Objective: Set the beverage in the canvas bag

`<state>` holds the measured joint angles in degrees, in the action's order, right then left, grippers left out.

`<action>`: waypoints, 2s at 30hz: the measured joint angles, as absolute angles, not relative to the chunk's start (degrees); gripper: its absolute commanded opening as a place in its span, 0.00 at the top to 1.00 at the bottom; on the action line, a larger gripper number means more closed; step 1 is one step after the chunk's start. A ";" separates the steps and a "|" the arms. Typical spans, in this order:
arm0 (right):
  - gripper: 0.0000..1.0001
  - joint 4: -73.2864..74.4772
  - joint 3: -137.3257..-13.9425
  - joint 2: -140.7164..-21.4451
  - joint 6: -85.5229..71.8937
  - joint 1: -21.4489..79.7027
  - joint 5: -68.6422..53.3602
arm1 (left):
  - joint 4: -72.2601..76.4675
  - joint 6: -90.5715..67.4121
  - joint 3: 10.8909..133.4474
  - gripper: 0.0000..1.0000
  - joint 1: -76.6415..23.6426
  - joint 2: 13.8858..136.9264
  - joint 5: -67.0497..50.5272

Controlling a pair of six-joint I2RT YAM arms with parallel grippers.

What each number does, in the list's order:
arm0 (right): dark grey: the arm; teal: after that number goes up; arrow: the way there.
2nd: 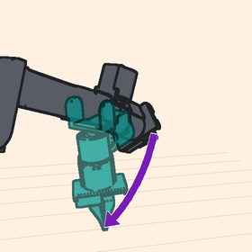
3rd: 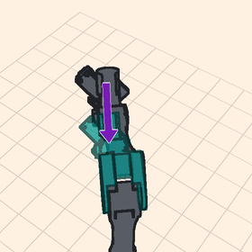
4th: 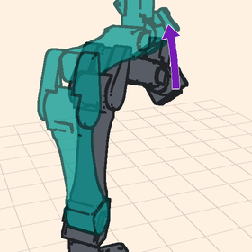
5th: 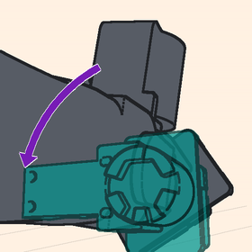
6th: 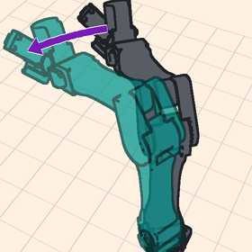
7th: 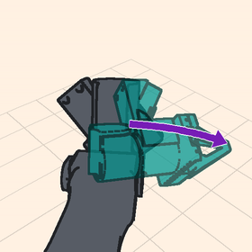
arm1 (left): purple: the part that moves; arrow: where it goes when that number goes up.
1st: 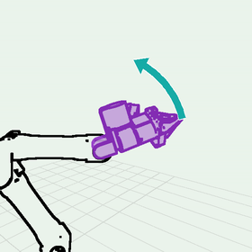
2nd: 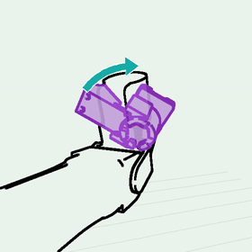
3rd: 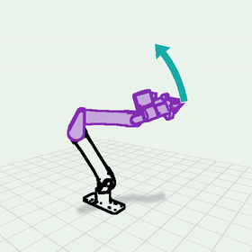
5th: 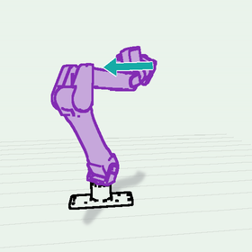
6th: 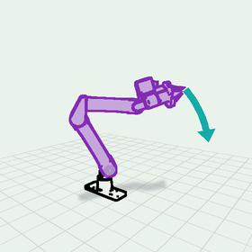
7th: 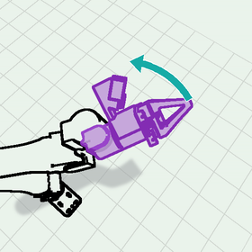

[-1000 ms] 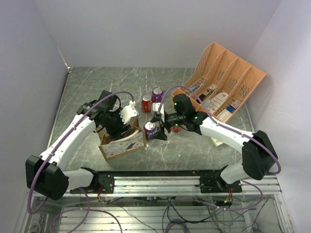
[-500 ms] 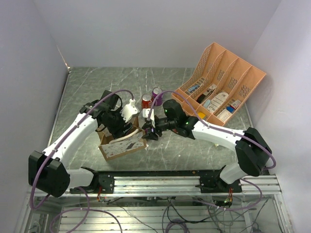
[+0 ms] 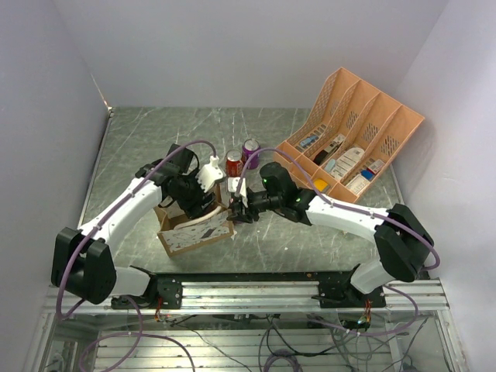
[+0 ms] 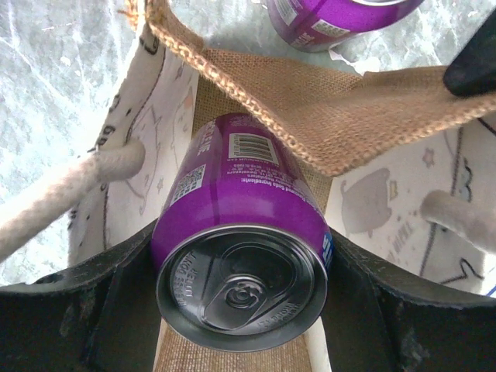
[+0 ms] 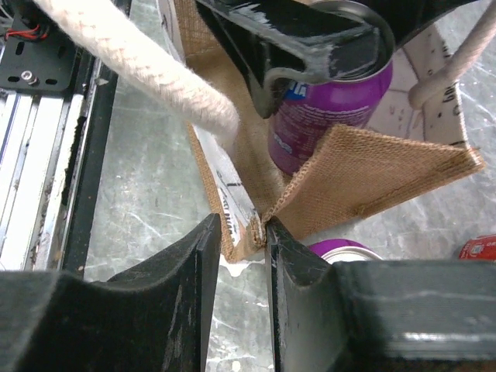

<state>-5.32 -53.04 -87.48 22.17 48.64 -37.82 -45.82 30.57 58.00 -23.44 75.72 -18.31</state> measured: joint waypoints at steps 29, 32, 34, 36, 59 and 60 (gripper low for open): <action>0.66 -5.43 -51.29 -86.89 25.61 48.45 -38.35 | -33.95 30.61 51.86 0.63 -23.46 80.60 -20.88; 0.64 -5.17 -51.29 -86.89 26.26 48.31 -38.37 | -32.99 30.61 51.53 0.58 -23.46 80.60 -21.39; 0.62 -5.04 -51.29 -86.89 26.65 48.23 -38.37 | -32.25 30.61 51.24 0.55 -23.46 80.60 -21.80; 0.58 -4.95 -51.29 -86.89 26.98 48.10 -38.39 | -31.77 30.63 50.96 0.52 -23.46 80.60 -22.15; 0.38 0.19 -51.31 -84.77 32.53 45.45 -38.33 | -34.15 32.32 53.56 0.09 -23.46 75.42 -23.07; 0.37 0.51 -51.31 -84.77 32.93 45.43 -38.30 | -34.39 32.38 53.82 0.09 -23.46 74.85 -23.20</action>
<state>0.51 -51.31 -84.77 32.93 45.43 -38.30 -34.39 32.38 53.82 -23.46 74.85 -23.20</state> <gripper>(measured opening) 0.608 0.893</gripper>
